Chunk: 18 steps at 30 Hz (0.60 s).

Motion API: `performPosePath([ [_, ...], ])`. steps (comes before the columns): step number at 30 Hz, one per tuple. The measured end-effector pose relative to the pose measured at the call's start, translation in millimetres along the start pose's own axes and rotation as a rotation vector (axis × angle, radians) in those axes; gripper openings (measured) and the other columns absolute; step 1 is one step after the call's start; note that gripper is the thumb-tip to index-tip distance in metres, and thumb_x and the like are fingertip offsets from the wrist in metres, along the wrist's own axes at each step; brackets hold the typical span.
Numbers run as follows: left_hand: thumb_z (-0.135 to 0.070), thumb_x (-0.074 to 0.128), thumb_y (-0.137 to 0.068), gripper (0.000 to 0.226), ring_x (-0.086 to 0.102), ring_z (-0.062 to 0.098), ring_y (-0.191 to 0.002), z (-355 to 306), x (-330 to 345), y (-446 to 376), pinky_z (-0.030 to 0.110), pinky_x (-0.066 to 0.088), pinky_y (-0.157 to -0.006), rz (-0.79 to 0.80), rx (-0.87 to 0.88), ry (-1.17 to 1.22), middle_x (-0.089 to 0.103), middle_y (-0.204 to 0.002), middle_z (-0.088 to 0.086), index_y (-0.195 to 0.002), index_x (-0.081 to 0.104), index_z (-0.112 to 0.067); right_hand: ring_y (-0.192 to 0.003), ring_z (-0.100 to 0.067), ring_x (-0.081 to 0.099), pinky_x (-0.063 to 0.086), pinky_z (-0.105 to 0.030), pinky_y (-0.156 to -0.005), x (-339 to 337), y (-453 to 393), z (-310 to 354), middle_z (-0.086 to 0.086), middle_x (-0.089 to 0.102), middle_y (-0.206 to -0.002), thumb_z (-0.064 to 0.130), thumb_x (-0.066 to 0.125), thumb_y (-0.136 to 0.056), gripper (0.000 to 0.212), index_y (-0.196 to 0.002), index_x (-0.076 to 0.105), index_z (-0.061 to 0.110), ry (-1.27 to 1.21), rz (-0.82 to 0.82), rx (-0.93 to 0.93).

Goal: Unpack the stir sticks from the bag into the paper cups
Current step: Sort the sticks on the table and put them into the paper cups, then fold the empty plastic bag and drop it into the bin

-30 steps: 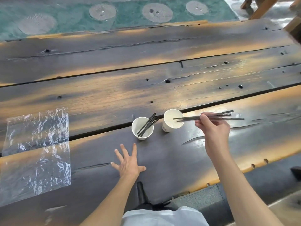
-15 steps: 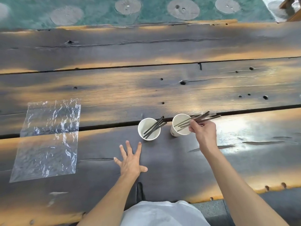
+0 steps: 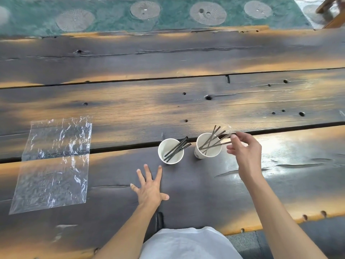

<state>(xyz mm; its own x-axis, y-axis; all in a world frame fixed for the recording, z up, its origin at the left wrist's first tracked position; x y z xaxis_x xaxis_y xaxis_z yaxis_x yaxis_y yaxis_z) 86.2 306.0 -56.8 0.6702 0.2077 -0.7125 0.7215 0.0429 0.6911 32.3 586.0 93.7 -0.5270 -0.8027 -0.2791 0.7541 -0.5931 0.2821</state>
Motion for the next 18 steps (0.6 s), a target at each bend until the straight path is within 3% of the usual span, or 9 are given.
performPosePath([
  [2,-0.052,0.079,-0.073,0.122,-0.031,0.038,-0.146,1.4,0.4,0.5,0.074,0.005,-0.112,-0.002,0.004,0.004,-0.033,-0.161,0.007,-0.152,-0.013,-0.046,-0.061,-0.016,0.063,0.055,-0.029,-0.061,-3.2,7.4,1.4,-0.002,0.063,-0.105,0.022,0.058,-0.096,0.026,-0.118,0.061,0.01,0.032,-0.121,-0.033],
  [4,-0.055,0.079,-0.072,0.122,-0.029,0.037,-0.147,4.1,-0.4,1.8,0.072,0.005,-0.112,-0.01,0.013,0.018,-0.032,-0.162,0.006,-0.152,-0.012,-0.047,-0.061,-0.018,0.06,0.054,-0.037,-0.063,-0.4,20.5,8.1,-0.006,0.065,-0.108,0.025,0.053,-0.096,0.021,-0.112,0.062,0.015,0.028,-0.227,-0.101],
  [6,-0.053,0.078,-0.073,0.117,-0.026,0.034,-0.149,8.3,-3.5,3.5,0.069,0.006,-0.114,-0.027,0.03,0.054,-0.028,-0.163,0.004,-0.153,-0.007,-0.046,-0.064,-0.021,0.057,0.051,-0.034,-0.062,14.2,36.8,19.9,-0.001,0.066,-0.1,0.022,0.052,-0.097,0.016,-0.107,0.062,0.014,-0.008,-0.223,-0.183],
  [9,-0.05,0.074,-0.079,0.105,-0.016,0.03,-0.152,23.0,-14.9,7.8,0.058,0.007,-0.119,-0.065,0.095,0.167,-0.017,-0.166,0.002,-0.155,0.004,-0.042,-0.067,-0.024,0.056,0.048,-0.026,-0.057,60.0,67.5,36.0,0.004,0.063,-0.082,0.016,0.054,-0.098,0.01,-0.096,0.063,0.019,-0.018,-0.037,-0.265],
  [13,-0.045,0.068,-0.086,0.087,-0.004,0.026,-0.153,72.8,-38.3,14.3,0.047,0.012,-0.122,-0.179,0.144,0.313,-0.003,-0.167,0.003,-0.155,0.015,-0.039,-0.061,-0.017,0.055,0.048,-0.033,-0.058,138.2,112.5,36.6,-0.007,0.065,-0.075,0.014,0.053,-0.098,0.013,-0.094,0.064,0.021,0.029,0.263,-0.275],
  [16,-0.042,0.063,-0.091,0.074,0.011,0.027,-0.15,134.7,-51.7,16.3,0.047,0.019,-0.118,-0.333,0.057,0.38,0.012,-0.165,0.006,-0.153,0.025,-0.033,-0.054,-0.012,0.053,0.044,-0.025,-0.049,197.2,143.9,25.0,-0.004,0.063,-0.071,0.005,0.05,-0.097,0.018,-0.095,0.064,0.016,0.063,0.515,-0.194],
  [18,-0.036,0.06,-0.093,0.066,0.02,0.029,-0.148,183.3,-58.6,19.2,0.049,0.024,-0.117,-0.435,-0.07,0.439,0.021,-0.162,0.008,-0.152,0.03,-0.028,-0.052,-0.012,0.055,0.047,-0.028,-0.054,229.9,158.6,7.6,-0.003,0.065,-0.073,0.002,0.049,-0.094,0.022,-0.092,0.063,0.018,0.137,0.629,-0.123],
])
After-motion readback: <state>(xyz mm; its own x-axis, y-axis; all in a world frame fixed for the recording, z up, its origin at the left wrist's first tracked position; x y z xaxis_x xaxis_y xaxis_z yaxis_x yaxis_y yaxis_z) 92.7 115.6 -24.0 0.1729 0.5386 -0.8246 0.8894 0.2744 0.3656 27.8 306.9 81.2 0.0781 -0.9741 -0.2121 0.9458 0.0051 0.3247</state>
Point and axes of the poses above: each hand's wrist, its own y-axis away from the middle knuckle, its own x-axis out of the palm, z = x × y, the point moved 2 cm from there along -y, towards the middle knuckle
